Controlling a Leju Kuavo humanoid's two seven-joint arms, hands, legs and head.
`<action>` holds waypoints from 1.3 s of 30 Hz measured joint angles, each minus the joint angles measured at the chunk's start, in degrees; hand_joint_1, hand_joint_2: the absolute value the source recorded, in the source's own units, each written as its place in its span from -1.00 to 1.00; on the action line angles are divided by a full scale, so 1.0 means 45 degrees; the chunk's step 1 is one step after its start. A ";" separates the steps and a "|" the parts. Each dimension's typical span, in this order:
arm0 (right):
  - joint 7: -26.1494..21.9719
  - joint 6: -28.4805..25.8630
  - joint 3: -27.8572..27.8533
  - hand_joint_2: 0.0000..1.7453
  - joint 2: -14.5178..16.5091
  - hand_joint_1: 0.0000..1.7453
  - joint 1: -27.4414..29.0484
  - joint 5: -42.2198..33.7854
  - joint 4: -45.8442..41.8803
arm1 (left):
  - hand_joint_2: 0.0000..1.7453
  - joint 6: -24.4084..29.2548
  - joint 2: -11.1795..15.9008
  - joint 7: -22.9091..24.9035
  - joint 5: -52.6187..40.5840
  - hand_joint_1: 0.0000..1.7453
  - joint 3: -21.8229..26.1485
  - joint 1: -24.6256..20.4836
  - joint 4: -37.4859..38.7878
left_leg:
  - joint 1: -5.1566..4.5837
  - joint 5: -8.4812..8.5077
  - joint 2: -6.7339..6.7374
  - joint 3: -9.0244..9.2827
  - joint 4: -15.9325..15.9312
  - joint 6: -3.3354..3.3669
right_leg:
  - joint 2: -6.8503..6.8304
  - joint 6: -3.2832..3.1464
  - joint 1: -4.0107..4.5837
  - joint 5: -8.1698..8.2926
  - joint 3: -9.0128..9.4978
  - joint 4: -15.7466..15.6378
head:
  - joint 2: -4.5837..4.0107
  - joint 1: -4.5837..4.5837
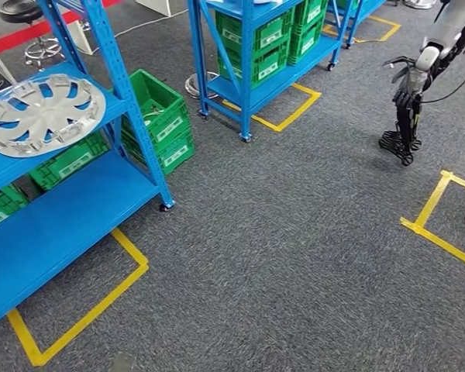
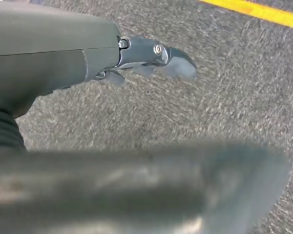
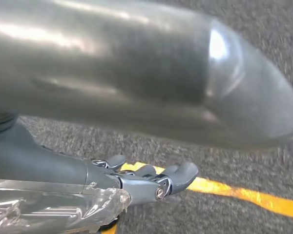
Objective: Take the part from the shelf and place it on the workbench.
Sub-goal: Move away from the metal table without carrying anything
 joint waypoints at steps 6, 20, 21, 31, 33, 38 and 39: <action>-0.0015 0.0002 -0.0038 -1.00 0.0001 -1.00 0.0043 -0.0004 0.0002 | 1.00 0.0211 0.0039 0.0087 -0.0240 -1.00 -0.0127 0.0059 0.0000 | 0.0082 0.0922 -0.0731 -0.0450 -0.0118 0.0456 | 0.0901 0.0444 -0.0122 -0.1651 -0.0435 0.1795 | 0.0000 0.0068; -0.0031 0.0004 -0.0052 -1.00 0.0003 -1.00 -0.0008 -0.0004 -0.0016 | 1.00 0.0409 0.0022 0.0163 -0.0525 -1.00 -0.0295 0.0123 0.0011 | 0.0177 0.0897 -0.1396 -0.1743 0.0786 -0.0222 | 0.1388 -0.0224 -0.0088 -0.1581 0.2268 -0.0658 | 0.0000 0.0018; -0.0030 0.0004 -0.0055 -1.00 0.0004 -1.00 0.0019 -0.0004 -0.0017 | 1.00 0.0410 0.0021 0.0165 -0.0542 -1.00 -0.0300 0.0107 0.0011 | 0.0163 0.0379 -0.1050 -0.2089 0.1558 -0.0274 | 0.1188 -0.0267 -0.0075 -0.1528 0.2200 -0.0687 | 0.0000 -0.0010; -0.0043 -0.0036 -0.0118 -1.00 0.0004 -1.00 0.0087 -0.0005 -0.0043 | 1.00 0.0443 0.0023 -0.0007 -0.0674 -1.00 -0.0380 0.0095 0.0012 | 0.0199 0.0900 0.0139 -0.0251 -0.0470 -0.0136 | -0.0515 0.0286 -0.0114 -0.1511 0.2055 -0.0540 | 0.0000 -0.0045; -0.0049 -0.0050 -0.0119 -1.00 0.0006 -1.00 0.0055 -0.0007 -0.0055 | 1.00 0.0444 0.0032 -0.0052 -0.0671 -1.00 -0.0378 0.0164 0.0012 | 0.0222 0.0828 -0.0213 -0.0191 -0.0479 0.0127 | -0.0376 0.0505 -0.0219 -0.1515 0.2161 -0.0349 | -0.0002 0.0000; -0.0055 -0.0064 -0.0126 -1.00 0.0008 -1.00 0.0134 -0.0021 -0.0066 | -1.00 0.0447 0.0016 -0.0092 -0.0670 -1.00 -0.0385 0.0183 0.0013 | 0.0200 0.0651 -0.1077 0.0152 -0.0468 0.0399 | 0.1086 0.0662 -0.0304 -0.2789 0.0130 0.2911 | -0.0006 0.0130; -0.0056 -0.0073 -0.0130 -1.00 0.0008 -1.00 0.0179 -0.0047 -0.0066 | -1.00 0.0447 0.0010 -0.0111 -0.0665 -1.00 -0.0384 0.0204 0.0013 | 0.0190 0.0555 -0.1291 0.0266 -0.0467 0.0418 | 0.1122 0.0652 -0.0292 -0.2887 -0.0277 0.3297 | -0.0005 0.0138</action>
